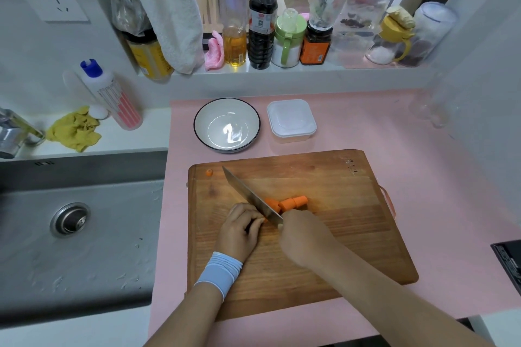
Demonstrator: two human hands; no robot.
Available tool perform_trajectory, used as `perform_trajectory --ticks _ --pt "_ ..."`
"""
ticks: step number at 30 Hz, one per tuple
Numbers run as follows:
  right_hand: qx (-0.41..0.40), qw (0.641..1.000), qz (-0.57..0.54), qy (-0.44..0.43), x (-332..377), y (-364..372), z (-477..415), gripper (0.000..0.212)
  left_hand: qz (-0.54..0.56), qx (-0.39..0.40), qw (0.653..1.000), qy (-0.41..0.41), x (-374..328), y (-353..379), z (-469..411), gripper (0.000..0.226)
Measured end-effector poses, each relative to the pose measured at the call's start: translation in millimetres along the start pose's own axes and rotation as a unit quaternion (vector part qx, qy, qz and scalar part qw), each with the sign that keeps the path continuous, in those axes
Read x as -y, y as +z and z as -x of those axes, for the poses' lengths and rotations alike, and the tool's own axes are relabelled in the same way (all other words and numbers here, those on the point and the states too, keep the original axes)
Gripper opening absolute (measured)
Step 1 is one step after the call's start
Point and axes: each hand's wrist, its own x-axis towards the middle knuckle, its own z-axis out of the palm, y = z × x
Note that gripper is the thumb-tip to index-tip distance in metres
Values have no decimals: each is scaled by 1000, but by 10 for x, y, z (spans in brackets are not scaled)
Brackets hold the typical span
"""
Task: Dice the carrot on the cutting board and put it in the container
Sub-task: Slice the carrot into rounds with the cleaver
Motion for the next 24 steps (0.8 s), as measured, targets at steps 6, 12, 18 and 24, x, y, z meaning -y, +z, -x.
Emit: perform_trajectory --ticks 6,12,18,24 --pt "-13 1000 -19 -10 -12 133 -131 21 -2 -1 1000 -2 5 7 8 11" --pt "-30 997 -72 -3 -81 218 -177 20 -1 1 1000 1 8 -4 25 10" --pt "-38 998 -52 2 -59 193 -168 20 -20 6 1000 8 -5 -1 34 12" --pt "-37 998 -57 3 -72 196 -168 23 -17 11 1000 0 4 -2 49 13"
